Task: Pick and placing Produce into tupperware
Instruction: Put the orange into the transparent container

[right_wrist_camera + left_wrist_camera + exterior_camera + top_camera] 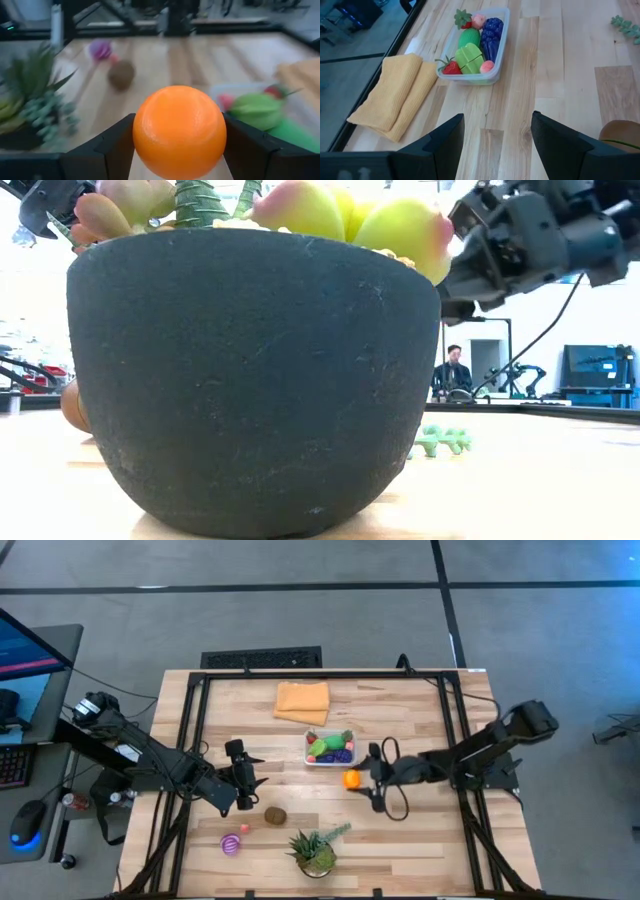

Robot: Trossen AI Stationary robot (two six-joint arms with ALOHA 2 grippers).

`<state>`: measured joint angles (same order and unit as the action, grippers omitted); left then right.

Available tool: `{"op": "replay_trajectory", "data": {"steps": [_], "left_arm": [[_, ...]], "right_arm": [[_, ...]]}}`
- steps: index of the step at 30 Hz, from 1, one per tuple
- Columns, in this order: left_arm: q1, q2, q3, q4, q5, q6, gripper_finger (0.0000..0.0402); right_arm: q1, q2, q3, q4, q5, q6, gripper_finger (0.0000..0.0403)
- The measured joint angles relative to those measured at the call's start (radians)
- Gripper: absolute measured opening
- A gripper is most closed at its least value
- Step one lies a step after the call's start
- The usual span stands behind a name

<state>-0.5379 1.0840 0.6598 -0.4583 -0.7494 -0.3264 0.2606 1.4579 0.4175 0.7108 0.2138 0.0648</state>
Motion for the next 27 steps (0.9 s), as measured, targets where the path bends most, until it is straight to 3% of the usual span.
{"op": "replay_trajectory", "data": {"steps": [6,15,27], "left_arm": [[0.000,0.000,0.000,0.000,0.000,0.008,0.0220],[0.000,0.000,0.000,0.000,-0.022,0.018,0.0220],[0.000,0.000,0.000,0.000,-0.049,0.028,0.0220]], "right_arm": [[-0.106,-0.073,0.000,-0.022,-0.005,-0.090,0.0246],[-0.224,-0.076,0.000,-0.025,-0.008,-0.103,0.0246],[-0.243,-0.036,0.000,0.033,-0.008,-0.091,0.0246]]}}
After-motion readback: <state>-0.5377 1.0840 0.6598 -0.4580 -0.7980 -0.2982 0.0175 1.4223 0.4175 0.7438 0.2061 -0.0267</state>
